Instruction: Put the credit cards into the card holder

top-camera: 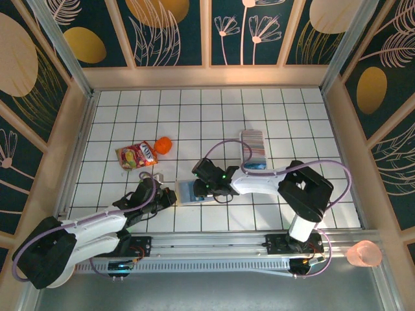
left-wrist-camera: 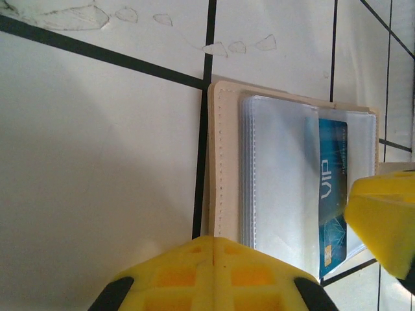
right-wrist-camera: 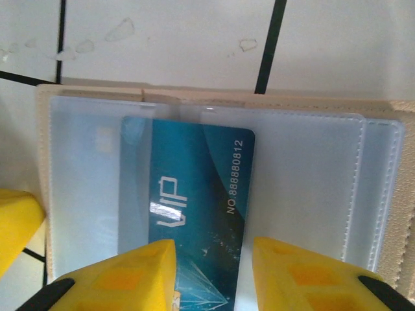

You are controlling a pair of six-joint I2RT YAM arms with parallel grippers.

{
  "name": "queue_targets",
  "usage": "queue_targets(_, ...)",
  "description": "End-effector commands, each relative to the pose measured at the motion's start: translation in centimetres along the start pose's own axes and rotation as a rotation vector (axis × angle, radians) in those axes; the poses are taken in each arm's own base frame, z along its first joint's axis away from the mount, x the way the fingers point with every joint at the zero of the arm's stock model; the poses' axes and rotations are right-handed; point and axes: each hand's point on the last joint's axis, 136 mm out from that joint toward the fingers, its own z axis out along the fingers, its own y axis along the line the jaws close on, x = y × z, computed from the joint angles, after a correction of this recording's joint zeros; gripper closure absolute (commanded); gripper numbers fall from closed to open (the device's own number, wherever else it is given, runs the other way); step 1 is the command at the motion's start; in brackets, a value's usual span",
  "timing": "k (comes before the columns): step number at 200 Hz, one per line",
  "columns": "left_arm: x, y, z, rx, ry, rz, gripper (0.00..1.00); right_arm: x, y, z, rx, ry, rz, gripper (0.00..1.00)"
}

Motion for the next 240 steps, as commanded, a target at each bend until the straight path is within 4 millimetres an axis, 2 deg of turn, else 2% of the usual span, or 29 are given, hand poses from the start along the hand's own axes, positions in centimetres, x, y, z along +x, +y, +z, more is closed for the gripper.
queue_targets(1,0.4,0.1,-0.1,0.002,0.010,-0.003,0.96,0.6,0.2,0.8,0.006,0.022,0.003,0.65)
queue_targets(99,0.6,0.6,0.1,-0.003,0.012,-0.008,0.97,0.6,4.2,1.7,-0.077,0.030,-0.023,0.68)
queue_targets(198,0.6,0.6,0.1,0.002,0.009,-0.011,0.96,0.1,6.5,1.5,-0.106,0.019,-0.067,0.71)
queue_targets(215,0.6,0.5,0.1,0.003,0.010,-0.012,0.96,0.2,6.8,1.4,-0.114,0.018,-0.077,0.82)
queue_targets(240,0.6,0.6,0.1,0.000,0.009,-0.009,0.96,0.2,7.1,1.2,-0.119,0.016,-0.094,0.84)
